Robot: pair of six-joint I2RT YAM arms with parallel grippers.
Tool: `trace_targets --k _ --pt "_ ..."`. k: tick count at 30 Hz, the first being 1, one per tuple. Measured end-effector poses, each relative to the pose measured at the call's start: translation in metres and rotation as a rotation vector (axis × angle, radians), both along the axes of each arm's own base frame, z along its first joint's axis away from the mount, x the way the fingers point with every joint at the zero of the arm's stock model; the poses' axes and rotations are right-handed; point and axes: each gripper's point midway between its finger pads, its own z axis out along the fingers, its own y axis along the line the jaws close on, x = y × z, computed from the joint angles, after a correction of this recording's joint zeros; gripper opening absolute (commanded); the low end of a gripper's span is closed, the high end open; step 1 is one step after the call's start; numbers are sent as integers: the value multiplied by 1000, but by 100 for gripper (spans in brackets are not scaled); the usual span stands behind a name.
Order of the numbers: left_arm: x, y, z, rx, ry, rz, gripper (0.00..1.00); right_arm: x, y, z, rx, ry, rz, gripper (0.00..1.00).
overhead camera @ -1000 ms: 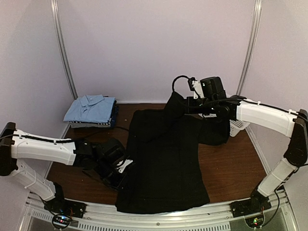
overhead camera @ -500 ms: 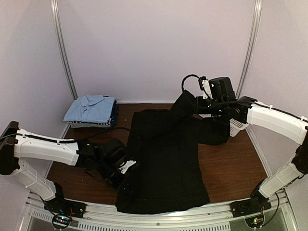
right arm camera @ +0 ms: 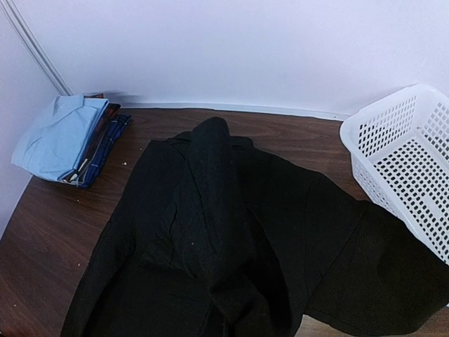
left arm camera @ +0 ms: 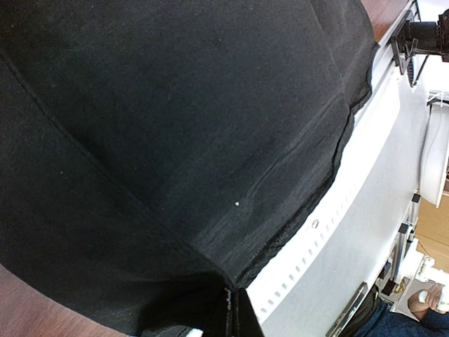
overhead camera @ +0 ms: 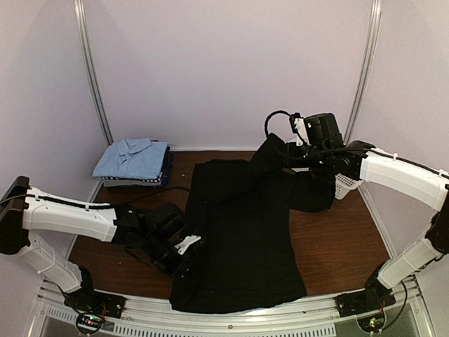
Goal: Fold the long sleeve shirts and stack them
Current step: Fold the flattened shirt at the center of the board.
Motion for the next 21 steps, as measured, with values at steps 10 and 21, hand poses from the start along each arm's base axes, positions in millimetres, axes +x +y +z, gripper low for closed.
trace_targets --k 10,21 --pt "-1 -2 -15 26 20 -16 9 -1 -1 -1 -19 -3 6 0" --pt "6 -13 -5 -6 -14 -25 45 -14 4 15 -3 -32 90 0"
